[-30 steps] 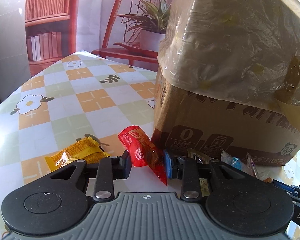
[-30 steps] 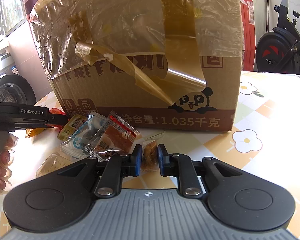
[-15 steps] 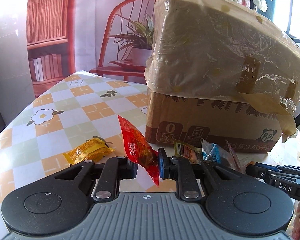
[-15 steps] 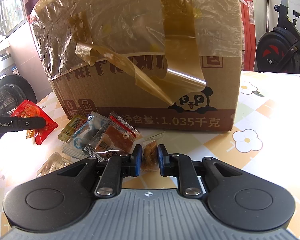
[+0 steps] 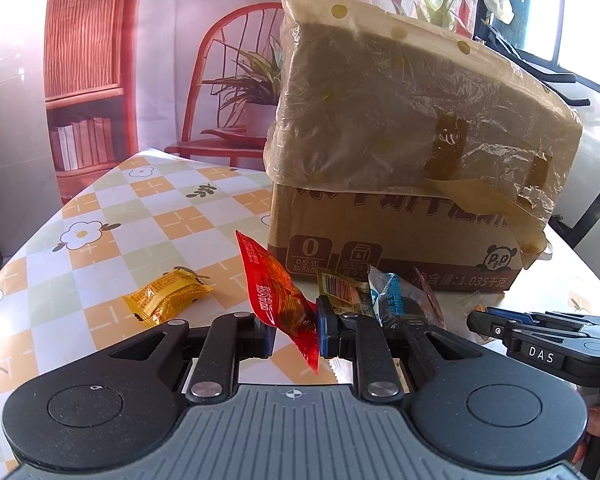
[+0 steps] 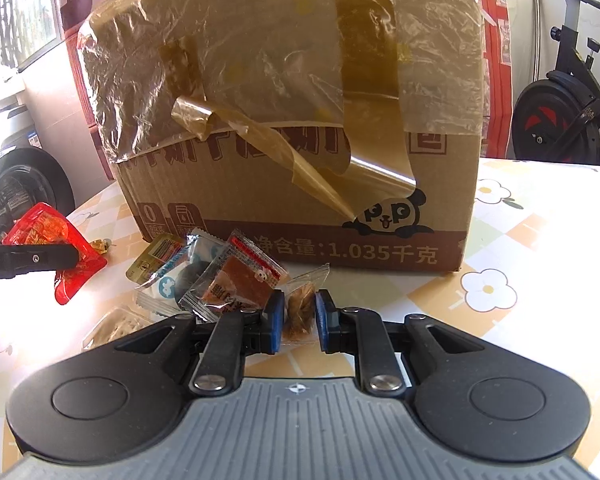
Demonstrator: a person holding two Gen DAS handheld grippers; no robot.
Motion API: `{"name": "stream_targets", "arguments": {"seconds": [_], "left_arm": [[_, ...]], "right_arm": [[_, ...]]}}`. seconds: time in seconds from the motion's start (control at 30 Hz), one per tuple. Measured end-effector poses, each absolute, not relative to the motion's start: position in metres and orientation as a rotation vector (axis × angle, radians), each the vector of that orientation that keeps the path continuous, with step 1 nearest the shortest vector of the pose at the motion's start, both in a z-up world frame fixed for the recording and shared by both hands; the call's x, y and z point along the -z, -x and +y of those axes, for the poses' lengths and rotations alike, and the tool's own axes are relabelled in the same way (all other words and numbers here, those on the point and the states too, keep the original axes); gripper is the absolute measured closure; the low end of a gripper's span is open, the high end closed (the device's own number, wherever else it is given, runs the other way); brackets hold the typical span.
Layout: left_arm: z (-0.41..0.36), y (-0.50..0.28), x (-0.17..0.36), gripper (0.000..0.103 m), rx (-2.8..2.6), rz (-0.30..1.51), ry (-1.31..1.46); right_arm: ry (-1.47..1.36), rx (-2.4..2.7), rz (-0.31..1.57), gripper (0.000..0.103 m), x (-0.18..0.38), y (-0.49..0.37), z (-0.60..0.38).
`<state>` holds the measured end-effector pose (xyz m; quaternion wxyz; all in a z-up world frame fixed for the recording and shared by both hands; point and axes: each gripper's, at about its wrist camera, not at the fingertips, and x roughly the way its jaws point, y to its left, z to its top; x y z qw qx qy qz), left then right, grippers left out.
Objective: Organize snacks
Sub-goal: 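Lift both held packets up over the lined box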
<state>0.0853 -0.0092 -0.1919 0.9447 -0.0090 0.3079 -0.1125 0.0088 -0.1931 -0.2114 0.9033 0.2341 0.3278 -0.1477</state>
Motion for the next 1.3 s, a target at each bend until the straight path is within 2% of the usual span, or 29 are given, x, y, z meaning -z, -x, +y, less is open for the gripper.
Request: {"name": "stream_targets", "arguments": {"seconds": [0.43,0.67,1.0,1.13,1.3], "left_arm": [[-0.010,-0.072,0.177,0.082,0.266,0.602,0.052],[-0.004,-0.079,0.125,0.082,0.256,0.461,0.029],[-0.039,-0.106,0.044,0.082,0.352,0.247,-0.051],[-0.064,-0.129,0.030,0.082,0.354,0.225,-0.102],[-0.096,-0.171,0.032,0.082,0.337,0.296,-0.194]], "right_arm": [[-0.423,0.233,0.601,0.085,0.169,0.011,-0.169],[-0.345,0.203,0.469,0.085,0.117,-0.003,-0.171],[-0.289,0.204,0.283,0.085,0.044,-0.037,-0.209],[-0.281,0.252,0.295,0.085,0.035,-0.060,-0.236],[-0.357,0.315,0.387,0.085,0.043,-0.085,-0.265]]}}
